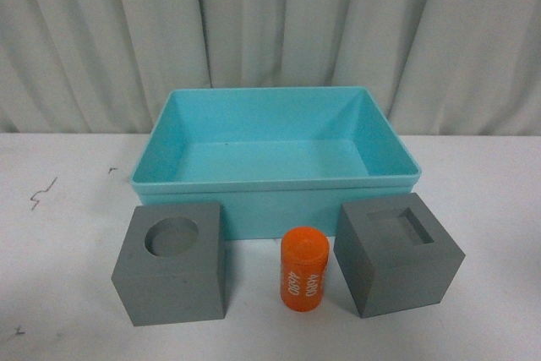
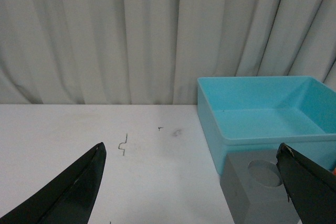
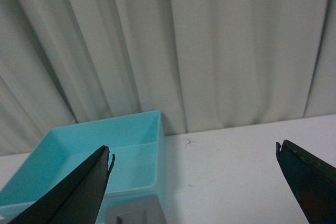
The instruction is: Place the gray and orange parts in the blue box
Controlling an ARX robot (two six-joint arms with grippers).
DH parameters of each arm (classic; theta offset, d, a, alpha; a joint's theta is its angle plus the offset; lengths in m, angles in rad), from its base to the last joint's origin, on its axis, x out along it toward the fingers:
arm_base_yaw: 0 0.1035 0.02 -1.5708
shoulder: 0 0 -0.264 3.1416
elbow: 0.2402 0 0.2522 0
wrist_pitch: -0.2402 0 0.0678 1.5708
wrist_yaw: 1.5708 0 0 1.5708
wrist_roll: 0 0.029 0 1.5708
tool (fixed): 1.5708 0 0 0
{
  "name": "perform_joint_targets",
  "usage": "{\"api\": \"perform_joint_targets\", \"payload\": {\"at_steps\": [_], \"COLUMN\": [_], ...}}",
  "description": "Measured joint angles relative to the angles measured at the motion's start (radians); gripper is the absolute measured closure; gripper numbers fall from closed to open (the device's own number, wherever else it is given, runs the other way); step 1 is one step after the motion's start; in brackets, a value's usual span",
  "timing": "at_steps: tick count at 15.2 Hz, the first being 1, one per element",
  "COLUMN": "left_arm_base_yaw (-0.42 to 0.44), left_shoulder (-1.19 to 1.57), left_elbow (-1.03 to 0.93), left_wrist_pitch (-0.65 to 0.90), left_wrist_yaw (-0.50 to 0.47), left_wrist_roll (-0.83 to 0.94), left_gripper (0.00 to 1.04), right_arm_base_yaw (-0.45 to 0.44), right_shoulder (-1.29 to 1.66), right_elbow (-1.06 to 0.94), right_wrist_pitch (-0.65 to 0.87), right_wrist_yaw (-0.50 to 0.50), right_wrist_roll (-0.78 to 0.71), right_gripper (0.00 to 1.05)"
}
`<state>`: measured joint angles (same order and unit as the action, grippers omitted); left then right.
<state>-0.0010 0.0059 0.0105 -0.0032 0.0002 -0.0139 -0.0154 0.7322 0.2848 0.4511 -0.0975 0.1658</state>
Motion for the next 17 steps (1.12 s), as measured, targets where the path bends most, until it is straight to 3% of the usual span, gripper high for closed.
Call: {"api": "perform_joint_targets", "payload": {"at_steps": [3,6,11,17], "left_arm_base_yaw": [0.0,0.0,0.0,0.0], "left_shoulder": [0.0,0.0,0.0,0.0], "left_elbow": [0.0,0.0,0.0,0.0], "left_wrist_pitch": [0.0,0.0,0.0,0.0], "left_wrist_yaw": [0.0,0.0,0.0,0.0], "left_wrist_roll": [0.0,0.0,0.0,0.0], "left_gripper": [0.07,0.07,0.07,0.07], "right_arm_base_yaw": [0.008,0.012,0.051,0.12], "right_shoulder": [0.474,0.788,1.059,1.16], "right_elbow": [0.313,0.578,0.677,0.682], "right_wrist_pitch": [-0.094,-0.29,-0.443,-0.444], "right_wrist_yaw": [-0.059,-0.129,-0.153,-0.182], "right_wrist_roll": [0.028,0.044,0.033,-0.006], "right_gripper": [0.06,0.06,0.06,0.06]}}
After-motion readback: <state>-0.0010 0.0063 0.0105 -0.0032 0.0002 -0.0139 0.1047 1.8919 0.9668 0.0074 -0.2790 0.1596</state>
